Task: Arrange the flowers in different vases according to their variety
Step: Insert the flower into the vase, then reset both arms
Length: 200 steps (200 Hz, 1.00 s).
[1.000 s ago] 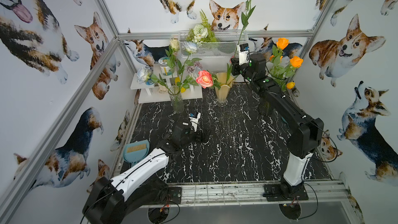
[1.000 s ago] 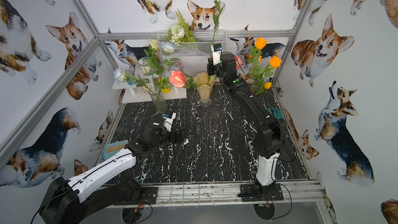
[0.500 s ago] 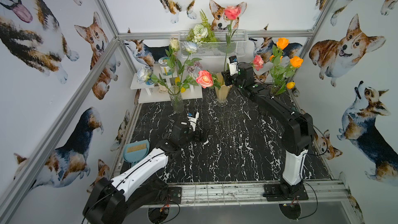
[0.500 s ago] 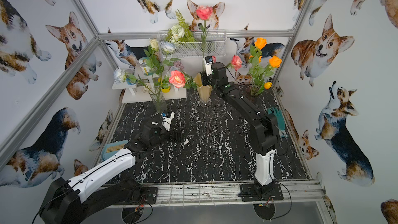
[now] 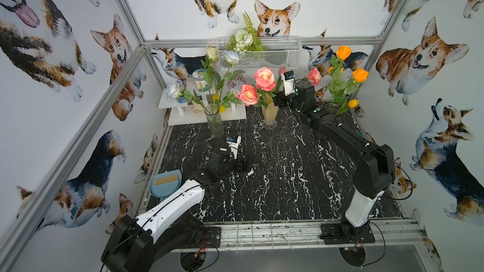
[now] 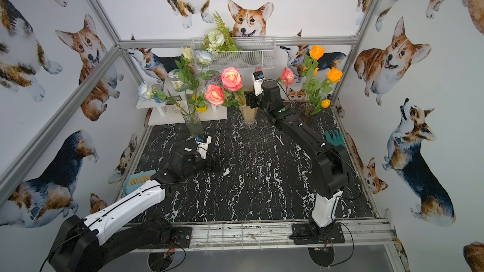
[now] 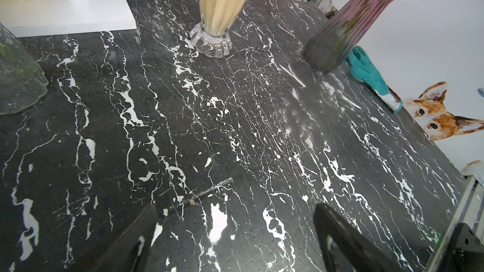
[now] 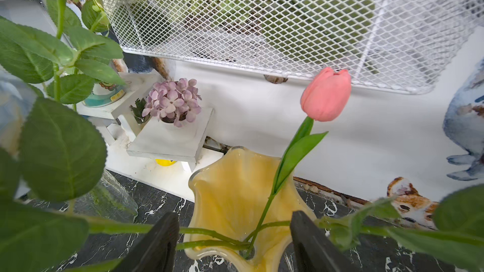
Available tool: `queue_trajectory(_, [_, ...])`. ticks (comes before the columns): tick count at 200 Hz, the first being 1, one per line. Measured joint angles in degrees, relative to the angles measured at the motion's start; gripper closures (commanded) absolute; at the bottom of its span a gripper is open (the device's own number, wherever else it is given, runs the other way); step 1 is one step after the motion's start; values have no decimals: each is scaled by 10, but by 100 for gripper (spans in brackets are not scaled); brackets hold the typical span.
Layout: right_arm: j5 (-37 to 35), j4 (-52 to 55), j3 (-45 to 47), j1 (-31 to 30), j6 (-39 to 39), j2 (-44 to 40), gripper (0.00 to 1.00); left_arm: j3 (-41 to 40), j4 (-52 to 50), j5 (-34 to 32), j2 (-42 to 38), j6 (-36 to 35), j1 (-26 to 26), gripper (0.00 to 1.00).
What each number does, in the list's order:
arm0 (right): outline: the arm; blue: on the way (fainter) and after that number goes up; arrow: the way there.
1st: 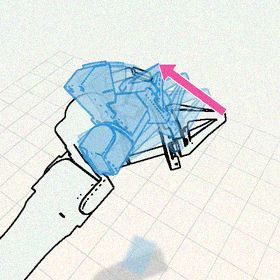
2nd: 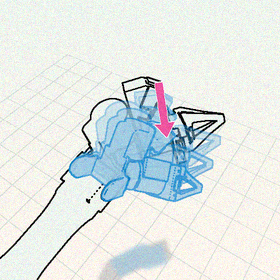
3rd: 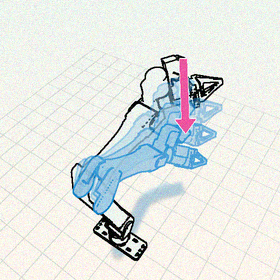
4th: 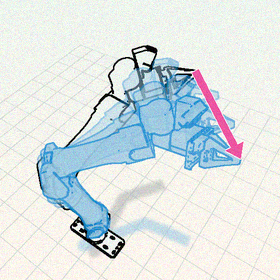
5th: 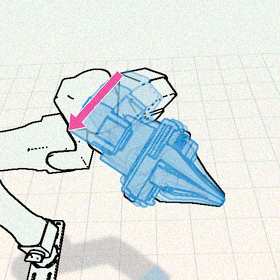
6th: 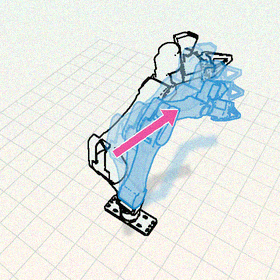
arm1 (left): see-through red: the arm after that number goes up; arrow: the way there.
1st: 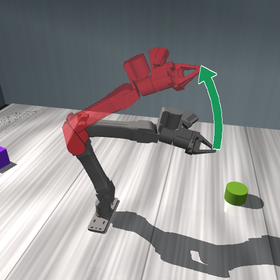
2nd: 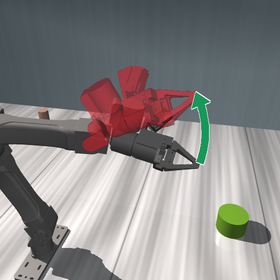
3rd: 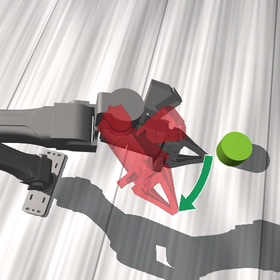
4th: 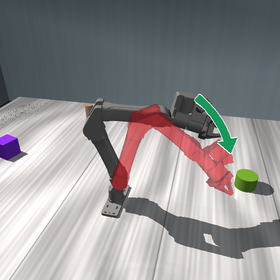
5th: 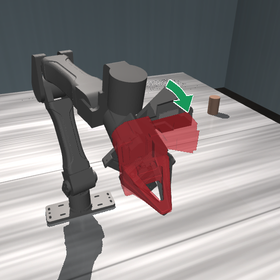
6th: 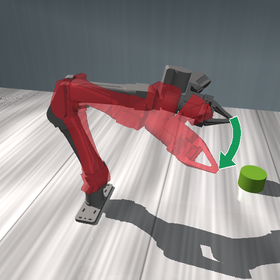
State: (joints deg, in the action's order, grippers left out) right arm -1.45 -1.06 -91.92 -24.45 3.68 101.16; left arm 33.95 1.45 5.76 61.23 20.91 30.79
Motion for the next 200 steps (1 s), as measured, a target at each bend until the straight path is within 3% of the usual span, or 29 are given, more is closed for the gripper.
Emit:
queue_trajectory(64, [9,-8,88,-7,10,-84,20,0,0,-25,-5,0,-12,0])
queue_trajectory(92, [24,-2,139,-7,18,-133,0,1,-3,-51,-12,-10,-18,0])
queue_trajectory(160, [49,52,315,-2,33,-303,0,3,-9,-133,-23,-26,-43,0])
queue_trajectory(200, [46,84,412,33,37,-388,0,1,0,-184,-16,-46,-57,0])
